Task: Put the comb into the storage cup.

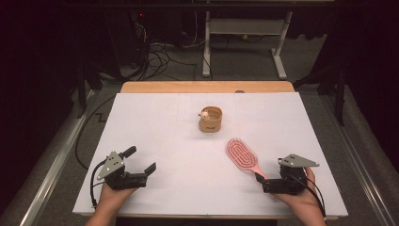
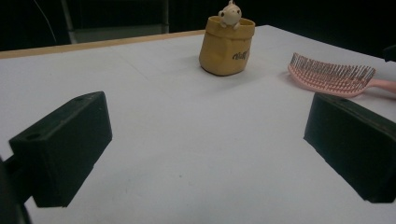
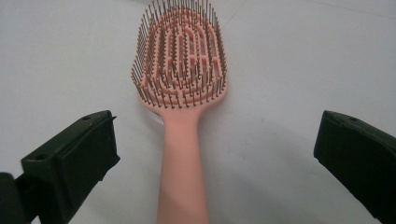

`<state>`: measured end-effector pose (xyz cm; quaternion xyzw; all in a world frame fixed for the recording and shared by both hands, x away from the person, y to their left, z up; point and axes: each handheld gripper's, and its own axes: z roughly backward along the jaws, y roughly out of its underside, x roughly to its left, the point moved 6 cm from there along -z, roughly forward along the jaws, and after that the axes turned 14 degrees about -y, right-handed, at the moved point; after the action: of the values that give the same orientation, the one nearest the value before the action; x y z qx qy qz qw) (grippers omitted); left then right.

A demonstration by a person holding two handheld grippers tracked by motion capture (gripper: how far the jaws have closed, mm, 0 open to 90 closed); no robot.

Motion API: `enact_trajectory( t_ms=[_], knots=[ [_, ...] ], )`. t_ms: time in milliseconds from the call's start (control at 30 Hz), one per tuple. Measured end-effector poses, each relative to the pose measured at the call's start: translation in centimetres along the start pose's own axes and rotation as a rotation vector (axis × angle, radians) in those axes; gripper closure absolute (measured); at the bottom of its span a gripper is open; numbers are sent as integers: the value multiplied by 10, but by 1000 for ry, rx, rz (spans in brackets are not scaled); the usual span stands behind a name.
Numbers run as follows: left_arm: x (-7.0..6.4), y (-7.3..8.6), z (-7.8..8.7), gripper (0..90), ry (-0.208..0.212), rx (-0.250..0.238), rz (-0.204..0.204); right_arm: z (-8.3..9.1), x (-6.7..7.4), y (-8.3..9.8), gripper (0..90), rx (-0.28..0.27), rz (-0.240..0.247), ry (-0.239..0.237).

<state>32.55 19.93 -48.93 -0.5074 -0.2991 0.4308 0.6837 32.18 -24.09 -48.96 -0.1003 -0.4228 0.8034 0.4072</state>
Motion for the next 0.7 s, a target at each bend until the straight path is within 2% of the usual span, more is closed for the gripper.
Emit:
enact_trajectory(
  t_ms=[100,133,167,267,400,700],
  knots=[
    [0,-1,0,15,-2,0,-14,-3,0,0,2,33,-2,2],
    [1,-3,1,15,-5,-8,-22,-6,0,0,2,73,2,7],
    [1,-3,2,15,-3,-13,-23,-7,-1,-1,2,86,-1,9],
    [2,-4,3,15,-6,-20,-20,-8,-2,-1,2,103,-15,4],
    [4,-5,3,16,-11,-24,-16,-10,-4,-4,2,154,-20,7],
    [3,-3,1,15,-6,-13,-31,-13,-4,-5,2,243,-10,2]
  ],
)
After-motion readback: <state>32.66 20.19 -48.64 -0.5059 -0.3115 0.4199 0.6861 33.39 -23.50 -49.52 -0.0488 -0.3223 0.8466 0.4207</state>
